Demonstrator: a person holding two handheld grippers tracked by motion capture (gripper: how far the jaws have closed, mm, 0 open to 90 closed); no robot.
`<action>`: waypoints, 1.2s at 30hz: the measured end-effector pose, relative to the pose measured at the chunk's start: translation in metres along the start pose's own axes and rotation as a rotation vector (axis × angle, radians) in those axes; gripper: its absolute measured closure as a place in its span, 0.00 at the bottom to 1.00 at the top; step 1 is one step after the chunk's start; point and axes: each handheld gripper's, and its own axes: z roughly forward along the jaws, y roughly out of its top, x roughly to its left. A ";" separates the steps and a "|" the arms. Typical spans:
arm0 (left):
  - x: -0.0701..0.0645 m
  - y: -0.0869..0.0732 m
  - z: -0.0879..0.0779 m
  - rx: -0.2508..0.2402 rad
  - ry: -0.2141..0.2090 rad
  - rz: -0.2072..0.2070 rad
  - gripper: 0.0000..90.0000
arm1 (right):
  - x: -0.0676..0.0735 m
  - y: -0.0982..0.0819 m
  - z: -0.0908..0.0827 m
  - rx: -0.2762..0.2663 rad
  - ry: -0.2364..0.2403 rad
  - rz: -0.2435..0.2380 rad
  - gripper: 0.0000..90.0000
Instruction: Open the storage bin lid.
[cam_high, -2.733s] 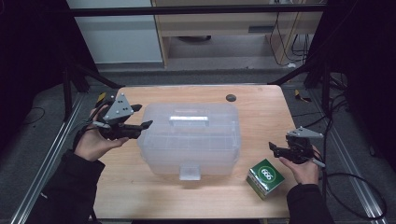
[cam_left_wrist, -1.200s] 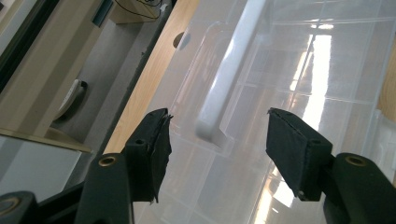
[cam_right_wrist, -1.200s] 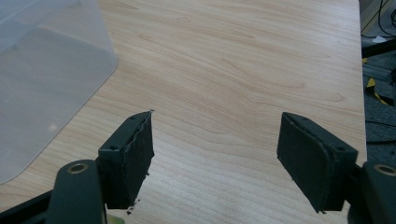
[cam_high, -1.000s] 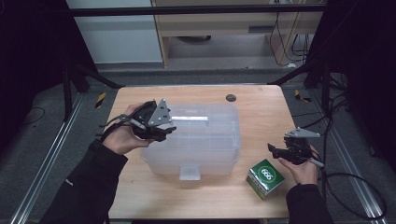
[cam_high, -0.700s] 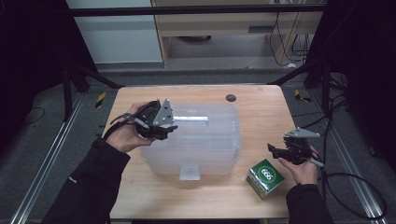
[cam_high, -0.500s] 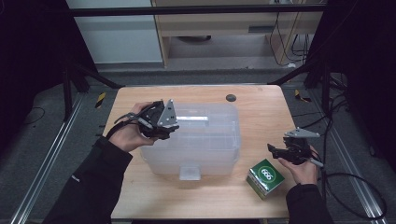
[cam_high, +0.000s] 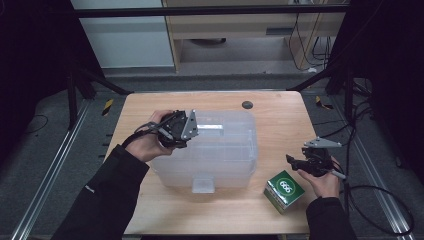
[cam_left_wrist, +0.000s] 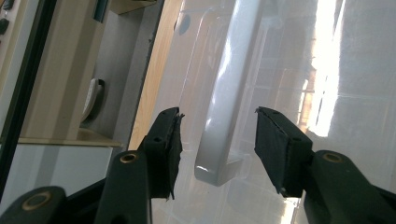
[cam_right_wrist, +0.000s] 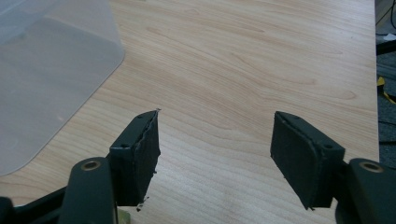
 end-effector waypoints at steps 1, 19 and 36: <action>0.000 0.001 0.001 0.007 0.008 0.004 0.59 | 0.000 0.000 0.000 0.003 0.004 0.000 0.38; -0.005 0.009 0.009 0.077 0.056 0.077 0.79 | 0.002 0.002 -0.002 -0.008 0.024 -0.005 0.41; -0.008 0.014 0.009 0.121 0.080 0.135 0.81 | 0.014 0.014 -0.014 -0.054 0.079 -0.018 0.48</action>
